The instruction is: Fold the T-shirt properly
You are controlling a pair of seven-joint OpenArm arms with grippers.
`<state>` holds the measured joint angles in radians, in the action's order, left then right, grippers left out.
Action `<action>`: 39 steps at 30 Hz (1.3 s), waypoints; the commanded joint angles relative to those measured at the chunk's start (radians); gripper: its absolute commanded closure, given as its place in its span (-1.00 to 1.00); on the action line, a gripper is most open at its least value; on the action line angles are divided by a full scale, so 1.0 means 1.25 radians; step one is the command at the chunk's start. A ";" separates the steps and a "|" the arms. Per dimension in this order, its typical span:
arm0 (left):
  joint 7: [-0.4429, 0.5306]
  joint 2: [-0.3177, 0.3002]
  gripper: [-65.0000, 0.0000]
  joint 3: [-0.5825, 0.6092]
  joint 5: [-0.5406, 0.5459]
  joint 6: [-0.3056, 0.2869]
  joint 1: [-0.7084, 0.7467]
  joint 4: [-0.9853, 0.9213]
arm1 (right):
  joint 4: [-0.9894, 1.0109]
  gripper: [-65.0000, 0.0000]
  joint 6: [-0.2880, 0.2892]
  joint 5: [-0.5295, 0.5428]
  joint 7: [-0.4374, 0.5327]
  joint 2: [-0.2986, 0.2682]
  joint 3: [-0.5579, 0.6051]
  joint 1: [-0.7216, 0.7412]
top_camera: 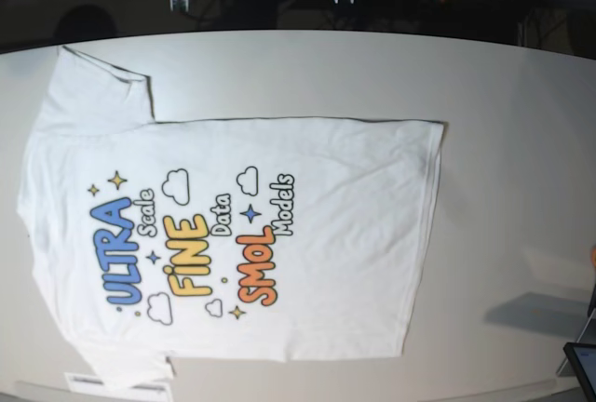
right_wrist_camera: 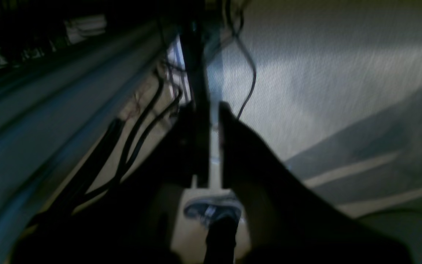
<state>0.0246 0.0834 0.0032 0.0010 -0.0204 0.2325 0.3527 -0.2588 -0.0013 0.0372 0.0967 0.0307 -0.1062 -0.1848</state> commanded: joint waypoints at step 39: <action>0.001 -0.147 1.00 -0.077 0.005 0.006 0.700 1.123 | -1.210 1.00 -0.006 0.003 -0.219 0.033 -0.211 -0.667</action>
<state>0.0067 -0.1017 -0.0917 0.0051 -0.0162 1.0805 1.7416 -1.7504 -0.0010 0.0429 -0.2039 0.0742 -0.3607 -0.9981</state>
